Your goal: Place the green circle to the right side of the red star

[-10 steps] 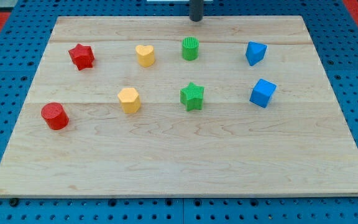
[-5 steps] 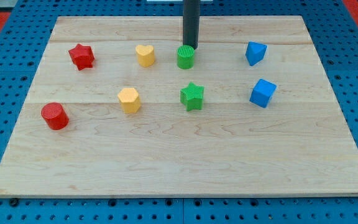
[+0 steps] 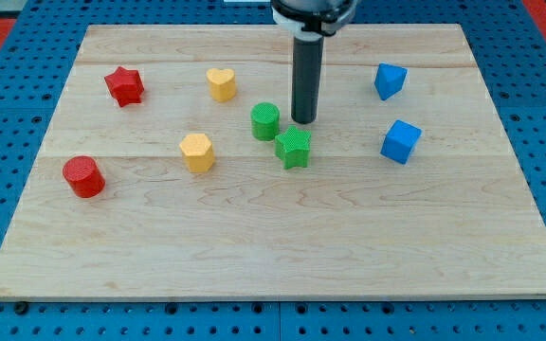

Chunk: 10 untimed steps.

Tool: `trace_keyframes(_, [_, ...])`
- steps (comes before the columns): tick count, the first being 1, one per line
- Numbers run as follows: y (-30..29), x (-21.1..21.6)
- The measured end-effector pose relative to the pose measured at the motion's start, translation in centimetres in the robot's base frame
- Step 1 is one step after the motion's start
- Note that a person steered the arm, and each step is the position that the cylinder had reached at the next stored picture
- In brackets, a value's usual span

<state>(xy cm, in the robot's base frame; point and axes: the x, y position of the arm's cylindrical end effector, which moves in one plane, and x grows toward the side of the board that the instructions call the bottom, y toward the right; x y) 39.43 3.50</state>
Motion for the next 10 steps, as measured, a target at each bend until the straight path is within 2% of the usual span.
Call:
trace_keyframes(1, [-2.3, 1.4])
trace_keyframes(2, [-7.6, 1.1])
trace_keyframes(3, [-10.4, -0.4])
trace_keyframes(4, [-11.3, -1.2])
trace_keyframes(5, [-8.8, -0.4])
trace_keyframes(6, [-8.3, -1.6])
trace_keyframes(7, [-10.5, -3.8])
trace_keyframes(9, [-18.9, -4.4])
trace_keyframes(10, [-18.1, -4.7])
